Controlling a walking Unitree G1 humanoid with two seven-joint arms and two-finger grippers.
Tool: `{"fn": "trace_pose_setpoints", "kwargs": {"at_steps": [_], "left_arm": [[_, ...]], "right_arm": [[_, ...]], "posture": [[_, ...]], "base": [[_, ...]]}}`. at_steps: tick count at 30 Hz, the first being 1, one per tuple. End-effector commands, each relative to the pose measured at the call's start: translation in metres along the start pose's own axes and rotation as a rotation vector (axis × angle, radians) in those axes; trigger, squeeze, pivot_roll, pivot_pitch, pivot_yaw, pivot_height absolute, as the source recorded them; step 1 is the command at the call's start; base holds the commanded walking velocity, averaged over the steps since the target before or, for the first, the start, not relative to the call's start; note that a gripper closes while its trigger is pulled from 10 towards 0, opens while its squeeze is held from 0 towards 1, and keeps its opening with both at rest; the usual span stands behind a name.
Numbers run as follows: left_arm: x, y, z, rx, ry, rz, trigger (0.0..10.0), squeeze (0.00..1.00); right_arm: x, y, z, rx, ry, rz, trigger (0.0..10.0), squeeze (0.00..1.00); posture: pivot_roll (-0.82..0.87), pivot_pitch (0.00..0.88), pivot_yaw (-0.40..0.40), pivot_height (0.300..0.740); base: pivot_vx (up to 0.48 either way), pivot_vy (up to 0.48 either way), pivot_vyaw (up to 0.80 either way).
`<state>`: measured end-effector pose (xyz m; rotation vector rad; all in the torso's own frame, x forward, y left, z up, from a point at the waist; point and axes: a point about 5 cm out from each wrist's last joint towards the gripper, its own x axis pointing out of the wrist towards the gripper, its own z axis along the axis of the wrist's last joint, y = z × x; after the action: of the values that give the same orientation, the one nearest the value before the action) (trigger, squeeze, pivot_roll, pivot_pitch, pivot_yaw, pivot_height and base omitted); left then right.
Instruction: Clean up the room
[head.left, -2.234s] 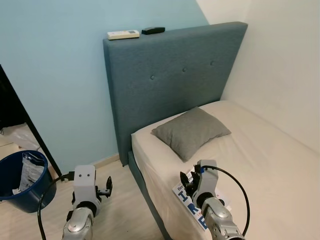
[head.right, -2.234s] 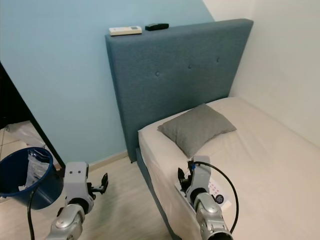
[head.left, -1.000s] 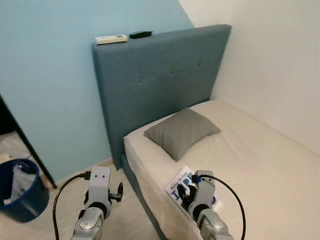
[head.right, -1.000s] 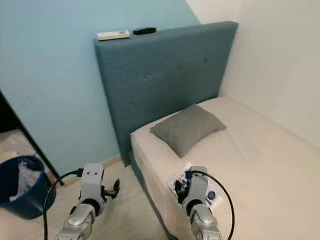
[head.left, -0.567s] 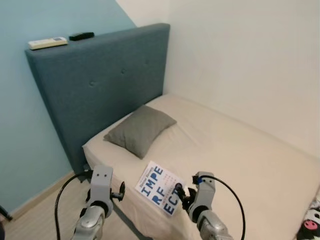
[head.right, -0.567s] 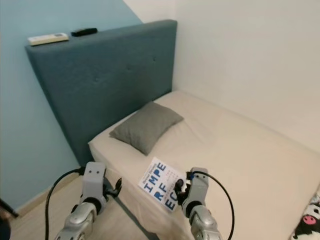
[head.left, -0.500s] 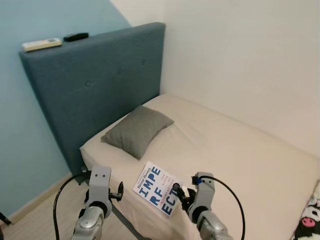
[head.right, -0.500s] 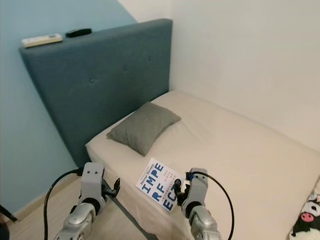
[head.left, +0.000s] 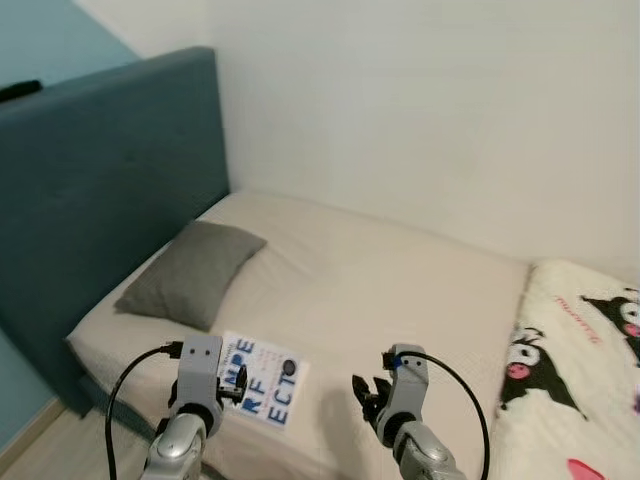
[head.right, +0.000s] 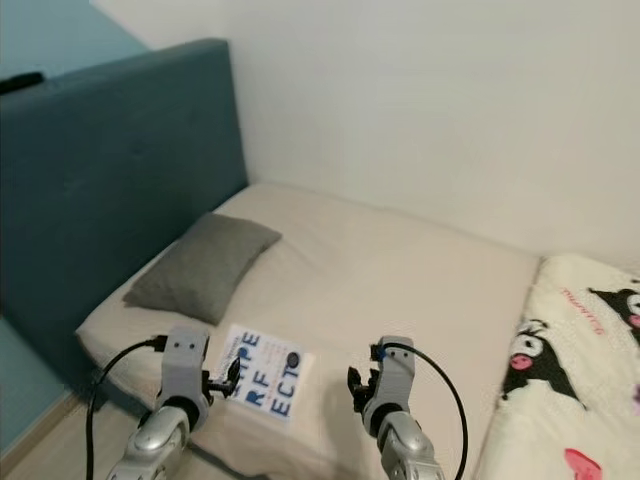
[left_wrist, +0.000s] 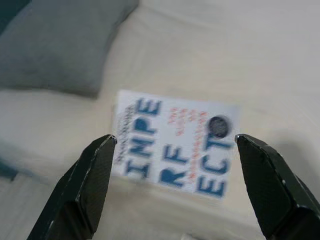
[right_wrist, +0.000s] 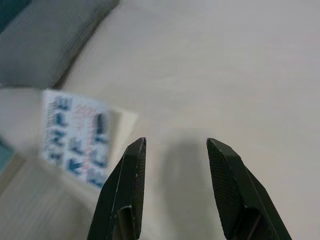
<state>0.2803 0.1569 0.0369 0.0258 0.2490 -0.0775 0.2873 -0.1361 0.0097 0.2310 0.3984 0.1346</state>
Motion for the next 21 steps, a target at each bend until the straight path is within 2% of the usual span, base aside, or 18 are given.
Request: {"fn": "trace_pose_setpoints", "kwargs": {"at_steps": [1,21], "left_arm": [[-0.0015,0.0024,-0.0022,0.005,0.003,-0.002,10.0,0.00],[-0.0022,0.0114,-0.0015,0.010,-0.010,0.026,10.0,0.00]], "right_arm": [[-0.0020,-0.0025,-0.0044,0.004,0.013,-0.013,10.0,0.00],[0.0011,-0.0034,0.0023,-0.009,0.003,-0.008,10.0,0.00]], "posture": [[-0.03,0.085,-0.059,0.740],[-0.03,0.086,-0.050,0.740]], "base": [[0.000,0.000,-0.80],[0.000,0.000,-0.80]]}}
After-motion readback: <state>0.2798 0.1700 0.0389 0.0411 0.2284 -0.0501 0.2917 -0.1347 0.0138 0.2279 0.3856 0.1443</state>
